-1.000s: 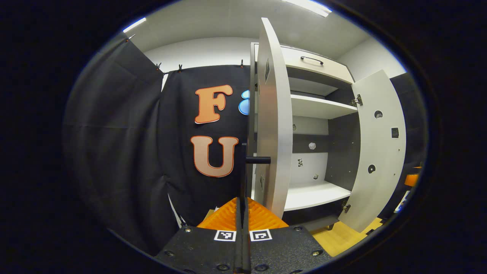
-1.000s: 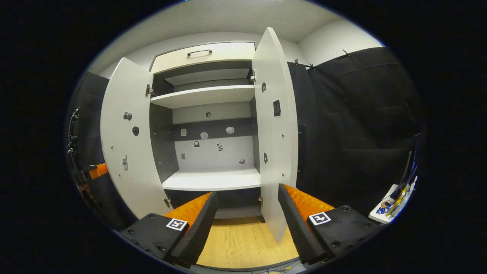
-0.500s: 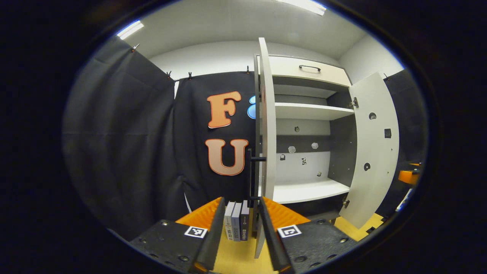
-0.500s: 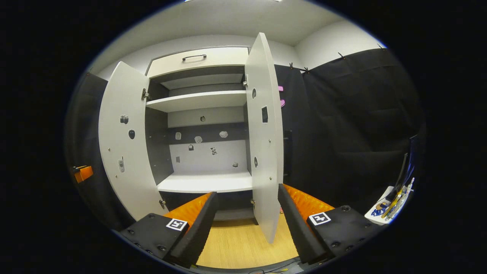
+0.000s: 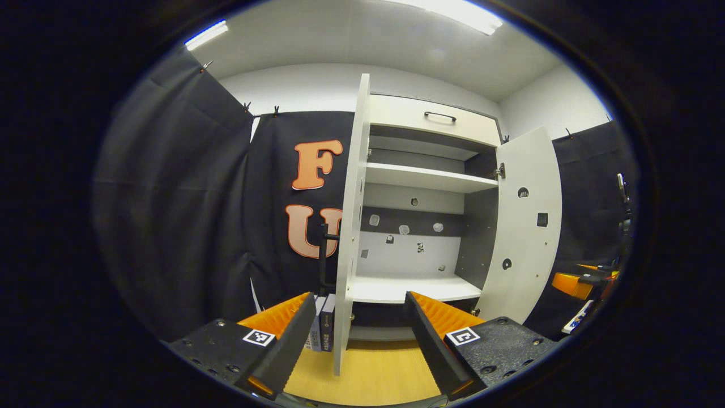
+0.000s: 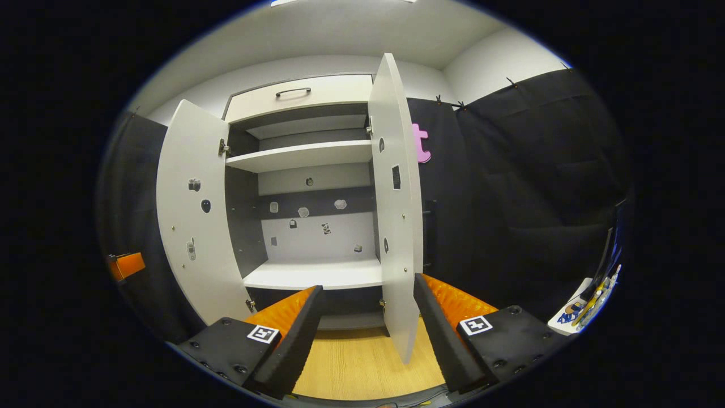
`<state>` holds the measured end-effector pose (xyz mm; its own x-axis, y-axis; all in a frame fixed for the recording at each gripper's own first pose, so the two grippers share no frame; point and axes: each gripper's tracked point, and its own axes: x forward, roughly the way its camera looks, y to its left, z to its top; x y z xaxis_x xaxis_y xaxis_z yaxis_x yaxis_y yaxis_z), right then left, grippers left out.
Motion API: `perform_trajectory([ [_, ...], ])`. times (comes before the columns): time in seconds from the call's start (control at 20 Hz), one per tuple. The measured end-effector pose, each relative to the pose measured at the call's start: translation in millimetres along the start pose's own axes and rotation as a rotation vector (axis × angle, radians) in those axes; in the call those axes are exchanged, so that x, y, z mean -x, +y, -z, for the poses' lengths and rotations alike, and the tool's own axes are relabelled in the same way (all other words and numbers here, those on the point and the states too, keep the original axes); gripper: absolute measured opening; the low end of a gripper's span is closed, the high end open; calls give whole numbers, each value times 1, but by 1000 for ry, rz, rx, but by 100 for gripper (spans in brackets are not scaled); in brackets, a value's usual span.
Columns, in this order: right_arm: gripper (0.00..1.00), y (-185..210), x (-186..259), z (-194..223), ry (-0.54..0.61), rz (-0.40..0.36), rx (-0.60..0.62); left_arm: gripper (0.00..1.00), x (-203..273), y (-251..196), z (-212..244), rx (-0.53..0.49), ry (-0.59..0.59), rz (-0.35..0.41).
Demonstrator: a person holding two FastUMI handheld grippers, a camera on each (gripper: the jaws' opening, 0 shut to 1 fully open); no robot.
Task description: Open the right door of the double-door shoe cabinet with the right hand, and open the left door with the left hand.
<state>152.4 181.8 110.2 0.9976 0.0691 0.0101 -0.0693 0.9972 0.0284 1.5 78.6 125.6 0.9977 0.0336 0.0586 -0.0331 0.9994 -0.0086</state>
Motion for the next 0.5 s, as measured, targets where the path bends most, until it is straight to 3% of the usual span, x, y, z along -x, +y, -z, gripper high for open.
perform_trajectory([
  [0.05, 100, -2, 3, -3, -5, 3, 12, 94, 0, -6, 2, 1, 3, 8],
  [0.1, 91, -9, 5, -8, -13, 17, 19, 95, -1, -11, 3, 1, 10, 13],
  [0.25, 92, -18, 6, -11, -9, 34, 11, 94, -5, -25, 2, 16, 17, 27],
  [0.3, 99, -20, 8, -8, 3, 31, 10, 94, -5, -30, 0, 21, 11, 33],
  [0.5, 100, -26, 10, -5, 12, 43, 57, 95, -2, -46, -10, 0, -22, 54],
])
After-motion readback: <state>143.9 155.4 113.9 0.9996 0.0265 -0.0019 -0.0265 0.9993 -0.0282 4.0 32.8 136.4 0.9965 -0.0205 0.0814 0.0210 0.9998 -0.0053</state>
